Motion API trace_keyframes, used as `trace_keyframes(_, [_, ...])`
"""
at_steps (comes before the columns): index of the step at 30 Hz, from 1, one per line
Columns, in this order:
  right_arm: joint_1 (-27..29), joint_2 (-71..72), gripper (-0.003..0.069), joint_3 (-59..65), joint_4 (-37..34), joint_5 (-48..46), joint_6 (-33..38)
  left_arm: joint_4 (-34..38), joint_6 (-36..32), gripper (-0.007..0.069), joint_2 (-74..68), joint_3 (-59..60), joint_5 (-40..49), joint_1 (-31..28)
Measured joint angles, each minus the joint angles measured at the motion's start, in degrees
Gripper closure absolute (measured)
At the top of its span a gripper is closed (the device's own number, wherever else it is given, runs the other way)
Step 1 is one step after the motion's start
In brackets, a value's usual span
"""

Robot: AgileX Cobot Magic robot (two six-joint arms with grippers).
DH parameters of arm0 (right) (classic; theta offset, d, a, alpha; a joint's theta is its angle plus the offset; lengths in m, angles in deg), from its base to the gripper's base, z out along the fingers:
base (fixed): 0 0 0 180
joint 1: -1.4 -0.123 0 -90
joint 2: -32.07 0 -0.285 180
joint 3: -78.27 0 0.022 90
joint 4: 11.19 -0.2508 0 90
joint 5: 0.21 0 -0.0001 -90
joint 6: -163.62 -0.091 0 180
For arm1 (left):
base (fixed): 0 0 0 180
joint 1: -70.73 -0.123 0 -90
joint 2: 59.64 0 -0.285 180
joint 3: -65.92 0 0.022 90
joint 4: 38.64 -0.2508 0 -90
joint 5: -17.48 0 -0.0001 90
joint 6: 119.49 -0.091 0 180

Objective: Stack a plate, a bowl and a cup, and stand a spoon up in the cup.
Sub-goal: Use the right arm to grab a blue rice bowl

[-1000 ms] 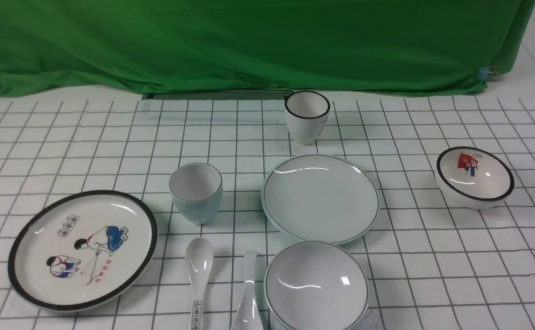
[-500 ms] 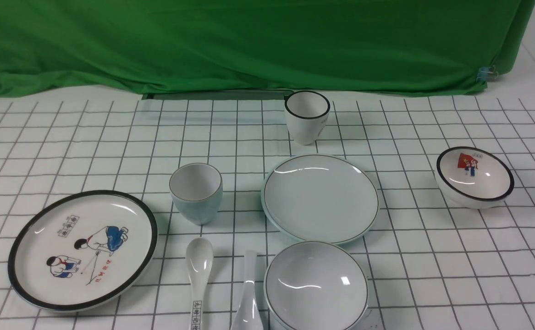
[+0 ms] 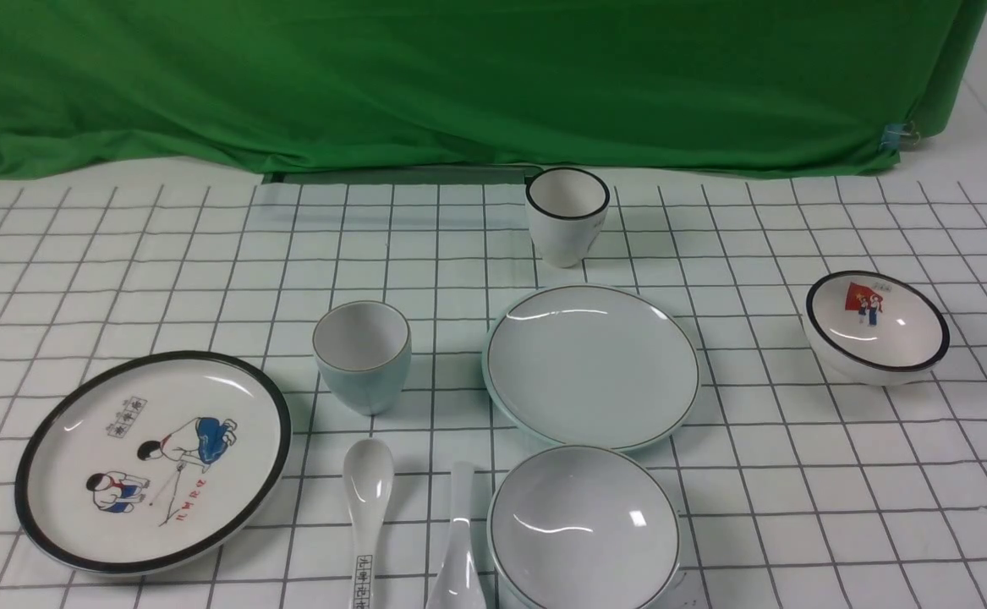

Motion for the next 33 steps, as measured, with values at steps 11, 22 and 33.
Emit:
trace_keyframes(11, [0.0,0.0,0.0416,0.0,-0.39,0.12,-2.58,2.1,3.51,0.0652,0.0,0.0,-3.2,0.0])
trace_keyframes(22, [0.0,0.0,0.0416,0.0,-15.5,0.17,-48.02,38.9,31.56,0.0652,0.0,0.0,-5.52,0.0])
trace_keyframes(33, [-3.45,-0.32,0.0457,-1.3,-15.23,4.61,-31.5,33.4,26.23,0.0652,-0.06,-9.24,-2.77,0.0])
